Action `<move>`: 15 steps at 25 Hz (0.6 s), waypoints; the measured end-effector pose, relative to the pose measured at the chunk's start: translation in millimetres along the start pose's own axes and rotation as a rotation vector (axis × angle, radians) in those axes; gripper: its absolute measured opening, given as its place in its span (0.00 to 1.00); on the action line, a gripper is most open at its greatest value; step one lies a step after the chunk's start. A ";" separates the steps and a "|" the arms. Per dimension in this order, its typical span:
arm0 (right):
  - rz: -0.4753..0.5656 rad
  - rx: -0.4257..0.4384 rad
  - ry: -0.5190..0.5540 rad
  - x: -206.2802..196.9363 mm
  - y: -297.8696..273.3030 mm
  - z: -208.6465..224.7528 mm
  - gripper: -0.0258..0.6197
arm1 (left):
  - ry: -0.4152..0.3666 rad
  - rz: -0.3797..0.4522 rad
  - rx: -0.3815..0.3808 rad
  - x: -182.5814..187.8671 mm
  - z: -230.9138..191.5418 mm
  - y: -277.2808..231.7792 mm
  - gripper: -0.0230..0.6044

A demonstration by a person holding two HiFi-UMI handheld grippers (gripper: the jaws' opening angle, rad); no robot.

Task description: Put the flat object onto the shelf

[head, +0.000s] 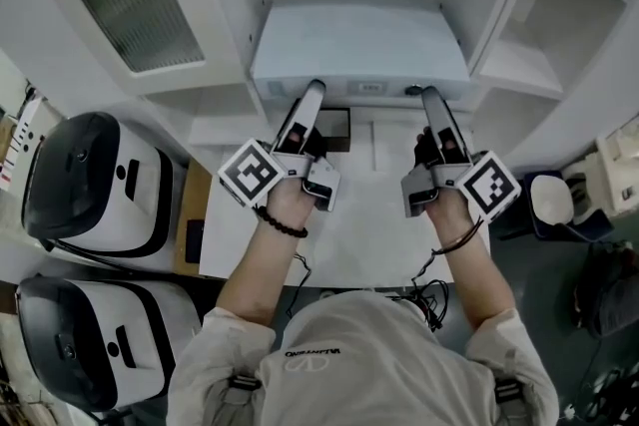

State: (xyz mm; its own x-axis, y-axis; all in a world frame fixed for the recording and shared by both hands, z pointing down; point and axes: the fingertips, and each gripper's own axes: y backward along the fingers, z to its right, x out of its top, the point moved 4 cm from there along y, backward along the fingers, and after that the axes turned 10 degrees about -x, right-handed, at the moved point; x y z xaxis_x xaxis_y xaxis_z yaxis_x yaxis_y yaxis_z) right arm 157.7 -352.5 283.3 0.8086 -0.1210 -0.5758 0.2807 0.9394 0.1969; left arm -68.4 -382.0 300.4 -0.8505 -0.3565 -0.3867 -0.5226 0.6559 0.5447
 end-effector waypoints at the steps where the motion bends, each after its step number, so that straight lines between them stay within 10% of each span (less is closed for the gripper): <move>1: 0.021 -0.014 0.055 0.5 11.2 -0.2 0.55 | -0.051 -0.010 0.041 -1.7 -0.5 15.0 0.67; 4: 0.095 -0.034 0.312 5.7 38.7 -11.7 0.40 | -0.372 -0.103 0.099 0.7 15.7 41.7 0.62; 7: 0.143 -0.014 0.471 5.1 49.3 -27.4 0.24 | -0.661 -0.184 0.077 2.5 40.1 40.3 0.35; 11: 0.136 -0.008 0.520 4.0 39.8 -37.7 0.16 | -0.920 -0.267 0.083 1.3 50.9 26.7 0.04; 15: 0.079 -0.039 0.499 -2.1 14.8 -29.3 0.09 | -1.095 -0.350 0.128 0.7 46.6 6.1 0.04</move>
State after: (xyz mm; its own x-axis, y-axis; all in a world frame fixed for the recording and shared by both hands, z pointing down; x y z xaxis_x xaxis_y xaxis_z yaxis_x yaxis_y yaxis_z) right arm 145.0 -329.0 264.2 0.4783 0.1103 -0.8712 0.2014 0.9518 0.2311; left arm -69.5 -347.2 268.7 -0.1205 0.1947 -0.9734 -0.6561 0.7203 0.2253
